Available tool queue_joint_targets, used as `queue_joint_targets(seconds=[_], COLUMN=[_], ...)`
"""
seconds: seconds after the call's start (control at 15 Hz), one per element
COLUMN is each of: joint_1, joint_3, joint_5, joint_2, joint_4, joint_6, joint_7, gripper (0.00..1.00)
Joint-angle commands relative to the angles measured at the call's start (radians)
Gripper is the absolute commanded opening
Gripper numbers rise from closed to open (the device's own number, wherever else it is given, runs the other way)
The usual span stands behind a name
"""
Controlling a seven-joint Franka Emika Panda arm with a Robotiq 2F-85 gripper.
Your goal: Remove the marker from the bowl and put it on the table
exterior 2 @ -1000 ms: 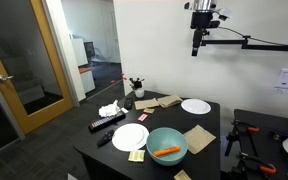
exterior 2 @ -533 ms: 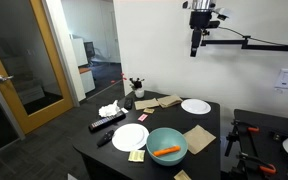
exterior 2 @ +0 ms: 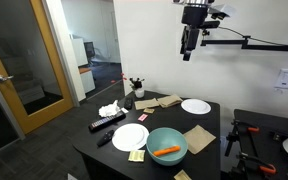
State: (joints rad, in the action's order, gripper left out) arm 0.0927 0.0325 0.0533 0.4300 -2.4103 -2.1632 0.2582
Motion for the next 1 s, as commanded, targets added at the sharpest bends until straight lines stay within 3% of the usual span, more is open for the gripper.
queue_joint_targets(seconds=[0.0, 0.4, 0.93], joint_1=[0.063, 0.170, 0.221], joint_3=[-0.002, -0.001, -0.045], joint_5=[-0.077, -0.223, -0.233], joint_2=[0.021, 0.000, -0.109], joint_4=[-0.049, -0.130, -0.211], joint_6=[-0.070, -0.155, -0.362], joint_7=[0.104, 0.275, 0.308], gripper=[1.00, 1.00, 1.00])
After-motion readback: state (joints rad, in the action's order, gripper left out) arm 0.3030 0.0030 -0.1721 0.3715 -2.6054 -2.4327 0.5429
